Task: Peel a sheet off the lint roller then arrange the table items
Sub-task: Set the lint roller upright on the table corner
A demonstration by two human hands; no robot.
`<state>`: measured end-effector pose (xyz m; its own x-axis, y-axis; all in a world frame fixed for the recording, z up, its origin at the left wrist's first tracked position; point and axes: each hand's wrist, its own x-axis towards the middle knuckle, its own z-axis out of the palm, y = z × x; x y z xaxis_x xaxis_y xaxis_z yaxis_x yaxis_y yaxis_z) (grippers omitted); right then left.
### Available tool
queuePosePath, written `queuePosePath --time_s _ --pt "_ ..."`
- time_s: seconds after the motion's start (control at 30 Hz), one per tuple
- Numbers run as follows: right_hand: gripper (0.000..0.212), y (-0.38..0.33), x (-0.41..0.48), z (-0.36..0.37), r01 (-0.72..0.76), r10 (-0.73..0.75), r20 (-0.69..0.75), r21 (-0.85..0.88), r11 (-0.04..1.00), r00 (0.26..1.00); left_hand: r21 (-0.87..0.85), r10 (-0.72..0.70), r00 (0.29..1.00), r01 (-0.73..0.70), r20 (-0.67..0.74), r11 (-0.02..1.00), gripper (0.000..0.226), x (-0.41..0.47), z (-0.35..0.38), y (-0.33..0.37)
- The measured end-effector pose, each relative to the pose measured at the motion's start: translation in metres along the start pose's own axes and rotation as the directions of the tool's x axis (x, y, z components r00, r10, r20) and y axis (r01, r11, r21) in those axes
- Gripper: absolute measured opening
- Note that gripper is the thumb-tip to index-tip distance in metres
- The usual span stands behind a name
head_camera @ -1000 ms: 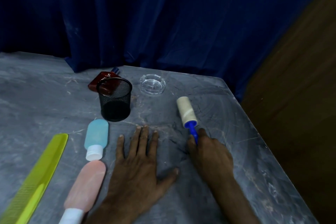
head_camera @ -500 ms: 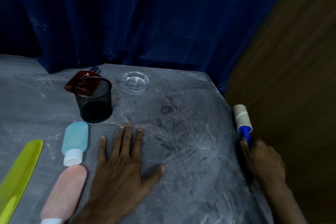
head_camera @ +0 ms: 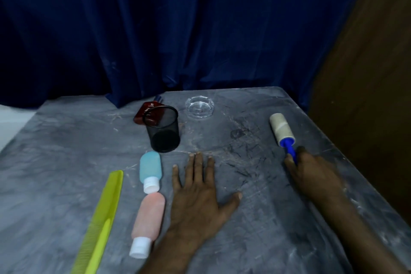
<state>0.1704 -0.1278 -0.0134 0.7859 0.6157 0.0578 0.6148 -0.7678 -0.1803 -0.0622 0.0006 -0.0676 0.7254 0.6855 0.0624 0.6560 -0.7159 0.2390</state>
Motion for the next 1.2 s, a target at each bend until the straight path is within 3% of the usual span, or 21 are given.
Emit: queuePosePath --time_s 0.1,0.27,0.43,0.6,0.83,1.13,1.2 --pt "0.032 -0.028 -0.003 0.011 0.063 -0.063 0.028 0.004 0.998 0.998 -0.002 -0.004 1.0 0.004 -0.024 1.0 0.116 0.0 0.003 -0.001" --pt "0.039 -0.07 -0.015 0.026 0.165 -0.165 -0.042 0.002 0.986 0.985 -0.02 0.004 0.999 -0.005 -0.04 1.0 0.122 -0.002 0.002 0.0" --pt "0.041 -0.105 -0.029 0.035 0.282 -0.285 -0.059 -0.055 0.958 0.957 -0.006 0.024 0.999 -0.025 -0.044 1.0 0.112 -0.002 -0.004 -0.001" --pt "0.042 -0.12 -0.04 0.037 0.305 -0.314 -0.095 -0.093 0.948 0.945 -0.043 0.02 1.0 -0.02 0.0 0.999 0.114 -0.005 -0.016 0.004" --pt "0.043 -0.099 -0.03 0.03 0.183 -0.189 -0.085 -0.069 0.981 0.978 -0.009 0.051 0.998 -0.052 -0.036 0.999 0.101 -0.007 -0.015 0.007" --pt "0.032 -0.02 -0.013 -0.011 -0.034 0.031 0.03 0.111 0.993 0.999 0.002 0.008 1.0 -0.008 -0.007 1.0 0.116 -0.002 -0.014 0.0" --pt "0.029 -0.001 -0.01 -0.019 -0.083 0.078 0.045 0.109 0.991 0.996 -0.022 -0.011 0.998 0.012 0.059 1.0 0.119 0.003 -0.01 -0.003"
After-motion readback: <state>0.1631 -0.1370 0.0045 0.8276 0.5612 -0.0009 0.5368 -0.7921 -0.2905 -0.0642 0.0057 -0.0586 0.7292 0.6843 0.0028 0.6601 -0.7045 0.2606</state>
